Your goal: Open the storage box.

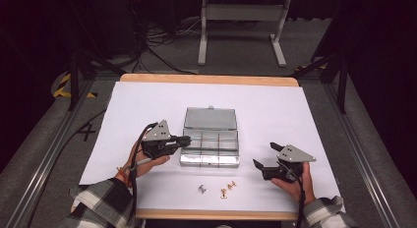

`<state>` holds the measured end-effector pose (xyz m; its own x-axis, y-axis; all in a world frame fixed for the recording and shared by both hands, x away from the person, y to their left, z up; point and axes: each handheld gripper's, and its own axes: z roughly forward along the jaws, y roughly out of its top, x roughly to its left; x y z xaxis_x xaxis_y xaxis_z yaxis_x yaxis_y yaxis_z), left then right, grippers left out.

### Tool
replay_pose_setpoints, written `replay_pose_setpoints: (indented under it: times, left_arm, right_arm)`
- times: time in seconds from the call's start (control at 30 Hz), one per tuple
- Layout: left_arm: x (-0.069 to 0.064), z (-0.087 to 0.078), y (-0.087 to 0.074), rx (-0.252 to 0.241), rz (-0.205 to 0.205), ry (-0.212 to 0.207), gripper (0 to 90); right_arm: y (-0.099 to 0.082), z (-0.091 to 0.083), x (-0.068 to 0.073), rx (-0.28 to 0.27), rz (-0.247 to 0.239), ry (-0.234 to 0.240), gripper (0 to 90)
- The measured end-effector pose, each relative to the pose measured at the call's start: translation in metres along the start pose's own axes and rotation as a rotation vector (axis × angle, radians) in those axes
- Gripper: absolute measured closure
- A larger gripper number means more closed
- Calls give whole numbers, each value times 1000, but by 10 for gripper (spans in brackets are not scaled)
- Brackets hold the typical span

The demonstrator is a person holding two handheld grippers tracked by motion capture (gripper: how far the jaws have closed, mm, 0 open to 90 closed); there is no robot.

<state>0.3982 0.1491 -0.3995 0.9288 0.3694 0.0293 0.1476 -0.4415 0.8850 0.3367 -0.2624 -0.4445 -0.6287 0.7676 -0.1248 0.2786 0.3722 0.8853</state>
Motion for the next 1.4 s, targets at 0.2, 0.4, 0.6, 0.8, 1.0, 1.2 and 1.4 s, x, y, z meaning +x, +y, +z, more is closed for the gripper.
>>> replay_pose_setpoints:
  times: [0.2, 0.4, 0.6, 0.8, 1.0, 1.2, 1.4]
  left_arm:
    - [7, 5, 3, -2, -12, 4, 845]
    - [17, 14, 4, -2, -26, 11, 846]
    - [20, 25, 2, 36, -23, 8, 846]
    - [24, 34, -1, 61, -23, 7, 845]
    - [26, 42, -6, 88, -28, 4, 845]
    - [26, 46, -9, 111, -26, 14, 845]
    - [27, 50, -12, 134, -21, 21, 845]
  right_arm:
    - [0, 0, 0, -1, -5, -2, 136]
    - [0, 0, 0, 0, -2, 4, 149]
    - [0, 0, 0, 1, -4, 3, 148]
    - [0, 1, 0, 5, -8, 3, 148]
    - [0, 1, 0, 7, -10, 7, 149]
    - [0, 1, 1, 11, -14, 10, 151]
    - [1, 2, 1, 20, -18, 15, 151]
